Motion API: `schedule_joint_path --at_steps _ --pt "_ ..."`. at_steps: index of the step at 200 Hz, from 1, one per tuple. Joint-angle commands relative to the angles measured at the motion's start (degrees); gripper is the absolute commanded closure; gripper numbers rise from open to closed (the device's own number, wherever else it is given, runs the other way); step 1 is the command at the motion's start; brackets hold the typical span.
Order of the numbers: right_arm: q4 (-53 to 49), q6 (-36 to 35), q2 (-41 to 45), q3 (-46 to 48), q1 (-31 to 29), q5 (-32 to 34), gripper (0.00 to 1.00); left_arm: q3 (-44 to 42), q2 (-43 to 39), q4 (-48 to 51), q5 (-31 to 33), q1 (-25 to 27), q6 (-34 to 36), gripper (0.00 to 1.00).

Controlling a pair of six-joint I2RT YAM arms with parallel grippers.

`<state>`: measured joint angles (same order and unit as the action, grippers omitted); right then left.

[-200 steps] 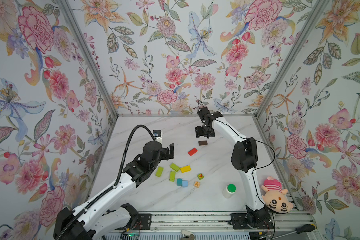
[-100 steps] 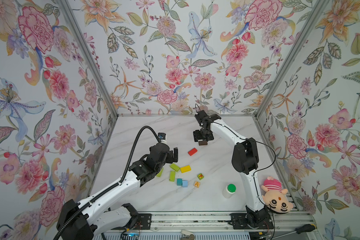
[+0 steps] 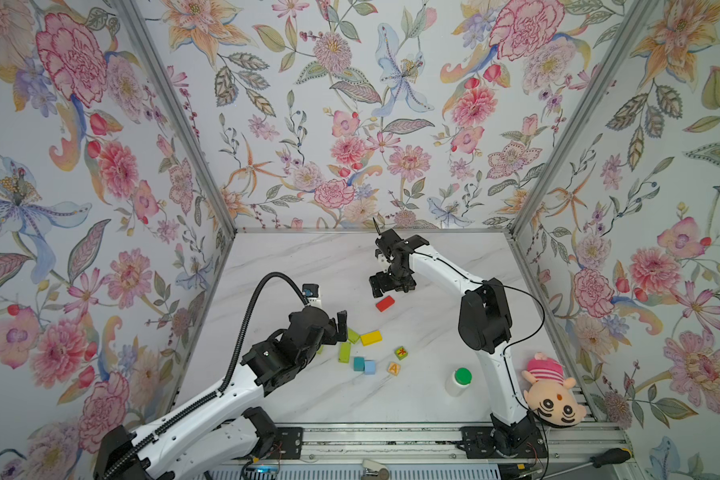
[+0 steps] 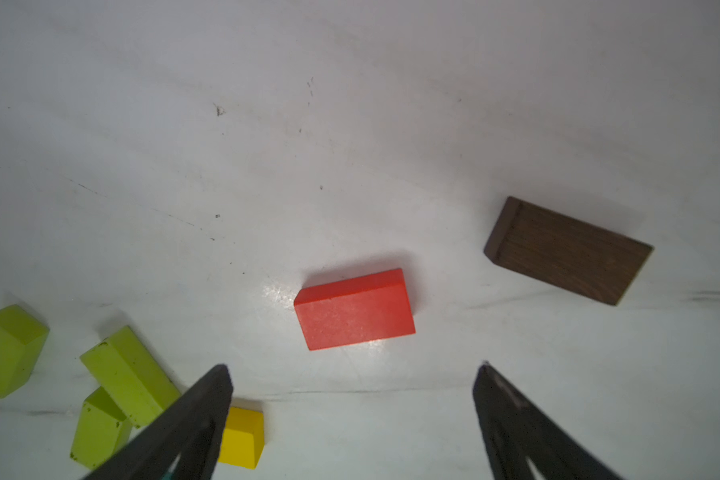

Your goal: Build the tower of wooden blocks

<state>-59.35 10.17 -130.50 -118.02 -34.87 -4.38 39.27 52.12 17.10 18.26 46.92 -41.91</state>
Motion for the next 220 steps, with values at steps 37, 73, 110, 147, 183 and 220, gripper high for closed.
schedule_joint_path --at_steps 37,73,110,147,183,220 --pt "-1.21 -2.37 -0.81 0.05 -1.74 0.59 0.07 -3.45 -1.85 -0.36 3.97 7.22 -4.04 0.01" --pt "-1.22 -2.47 -1.45 -0.02 -1.85 1.99 0.07 -3.51 -1.98 0.5 5.28 8.8 -4.54 0.01" --pt "-1.25 -2.79 -1.94 0.23 -3.79 3.97 0.07 -4.01 -2.86 1.14 5.45 8.98 -4.59 0.01" --pt "-1.25 -3.27 -3.15 0.16 -4.21 3.98 0.08 -3.47 -2.9 2.36 5.76 8.98 -3.18 0.01" --pt "-1.25 -4.52 -5.01 -0.54 -4.24 5.09 0.08 -3.59 -2.84 2.56 6.24 8.98 -2.94 0.01" --pt "-1.22 -5.09 -5.96 -0.98 -4.11 6.55 0.07 -2.99 -2.18 2.66 6.44 8.97 -1.8 0.01"
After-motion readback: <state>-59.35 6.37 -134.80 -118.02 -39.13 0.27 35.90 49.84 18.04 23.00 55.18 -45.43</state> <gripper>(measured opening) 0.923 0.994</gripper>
